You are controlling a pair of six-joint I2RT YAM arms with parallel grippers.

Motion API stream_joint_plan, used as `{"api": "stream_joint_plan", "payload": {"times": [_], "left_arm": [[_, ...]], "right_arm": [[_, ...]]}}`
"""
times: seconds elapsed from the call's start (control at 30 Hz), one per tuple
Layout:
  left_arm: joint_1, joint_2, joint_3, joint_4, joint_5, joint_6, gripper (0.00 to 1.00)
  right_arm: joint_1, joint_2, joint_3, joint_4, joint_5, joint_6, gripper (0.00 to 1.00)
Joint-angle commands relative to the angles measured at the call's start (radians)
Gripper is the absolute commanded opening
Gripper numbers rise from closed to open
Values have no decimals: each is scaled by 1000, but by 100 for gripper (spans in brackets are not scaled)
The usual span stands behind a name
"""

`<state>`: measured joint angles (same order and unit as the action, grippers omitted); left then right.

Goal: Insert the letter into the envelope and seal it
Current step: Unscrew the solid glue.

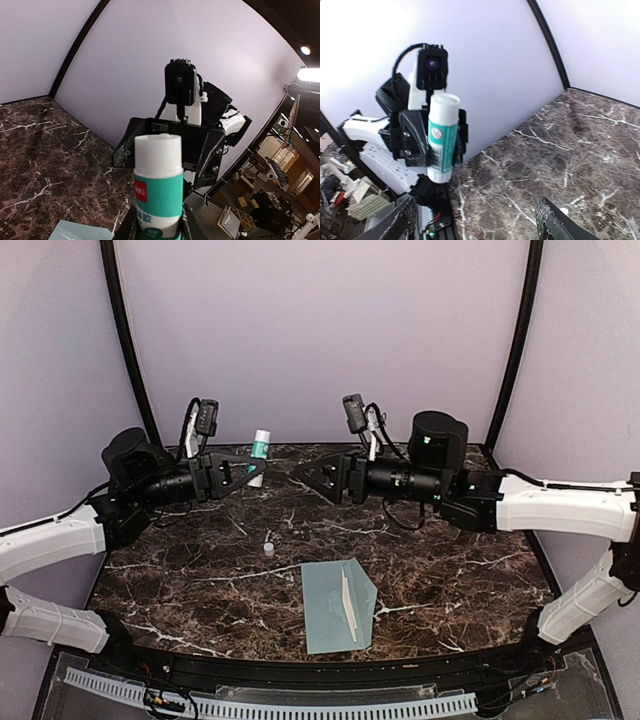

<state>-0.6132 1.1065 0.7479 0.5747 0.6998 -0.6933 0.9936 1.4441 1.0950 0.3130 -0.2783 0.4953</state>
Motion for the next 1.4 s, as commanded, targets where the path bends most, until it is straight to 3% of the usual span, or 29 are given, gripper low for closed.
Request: {"api": "stream_joint_plan", "payload": {"times": [0.0, 0.27, 0.43, 0.6, 0.67, 0.8, 0.93, 1.0, 1.1, 1.17, 1.27, 1.37], "left_arm": [[-115, -36, 1, 102, 18, 13, 4], [-321, 17, 46, 105, -67, 88, 4], [-359, 47, 30, 229, -98, 59, 4], [-368, 79, 56, 244, -107, 54, 3], [-371, 93, 65, 244, -100, 53, 3], [-378, 114, 75, 243, -83, 51, 3], [-382, 112, 73, 223, -83, 51, 4], [-382, 105, 72, 199, -86, 53, 13], [-382, 91, 66, 151, -94, 60, 44], [-382, 79, 56, 119, -96, 62, 55], [-383, 55, 39, 89, -84, 62, 59], [-382, 31, 20, 78, -85, 56, 54]], "right_arm": [[0, -56, -34, 187, -192, 74, 76], [38, -108, -43, 265, -249, 67, 61], [70, -125, -48, 260, -269, 43, 60], [98, -127, -62, 256, -261, 43, 60], [109, -120, -63, 263, -256, 49, 54], [118, -112, -61, 278, -231, 61, 28], [119, -116, -65, 255, -172, 67, 10], [120, -120, -66, 229, -142, 65, 5], [117, -132, -60, 191, -105, 65, 3], [117, -141, -56, 172, -93, 65, 2], [115, -152, -50, 151, -97, 65, 2], [110, -156, -45, 139, -132, 70, 3]]}}
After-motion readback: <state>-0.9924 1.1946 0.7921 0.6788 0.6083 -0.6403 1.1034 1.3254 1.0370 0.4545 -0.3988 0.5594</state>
